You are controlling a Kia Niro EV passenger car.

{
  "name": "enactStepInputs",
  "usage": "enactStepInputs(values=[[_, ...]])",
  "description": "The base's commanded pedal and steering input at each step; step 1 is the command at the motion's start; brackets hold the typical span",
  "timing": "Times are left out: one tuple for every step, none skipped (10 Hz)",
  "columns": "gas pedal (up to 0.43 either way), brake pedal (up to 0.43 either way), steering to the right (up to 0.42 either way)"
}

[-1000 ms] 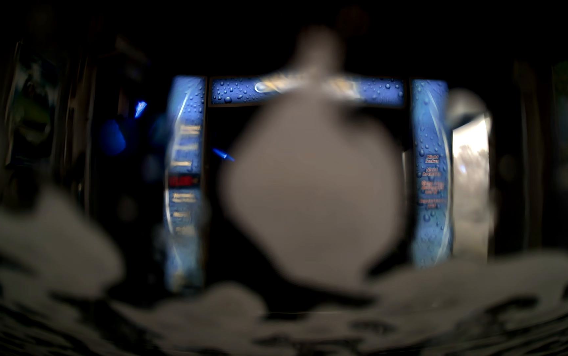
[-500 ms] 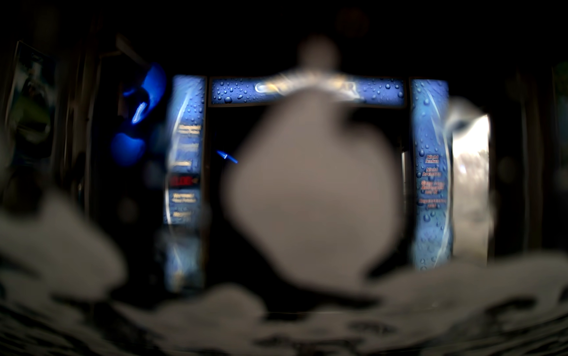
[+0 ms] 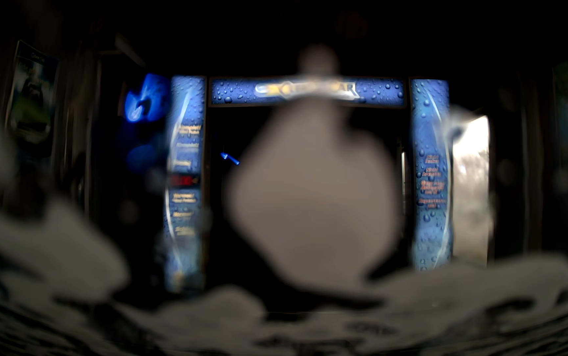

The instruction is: Follow the waypoints while adhering to traffic rules and regulations

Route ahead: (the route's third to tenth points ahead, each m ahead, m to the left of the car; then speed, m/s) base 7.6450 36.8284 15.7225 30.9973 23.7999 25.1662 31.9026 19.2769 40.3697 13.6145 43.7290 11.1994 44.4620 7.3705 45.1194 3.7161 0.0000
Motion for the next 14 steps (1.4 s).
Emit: enactStepInputs(values=[[0.0,0.0,-0.014],[0.0,0.0,-0.015],[0.0,0.0,-0.014],[0.0,0.0,-0.014],[0.0,0.0,-0.015],[0.0,0.0,-0.015],[0.0,0.0,-0.014],[0.0,0.0,-0.015],[0.0,0.0,-0.014],[0.0,0.0,-0.014],[0.0,0.0,-0.014],[0.0,0.0,-0.015],[0.0,0.0,-0.014],[0.0,0.0,-0.015]])
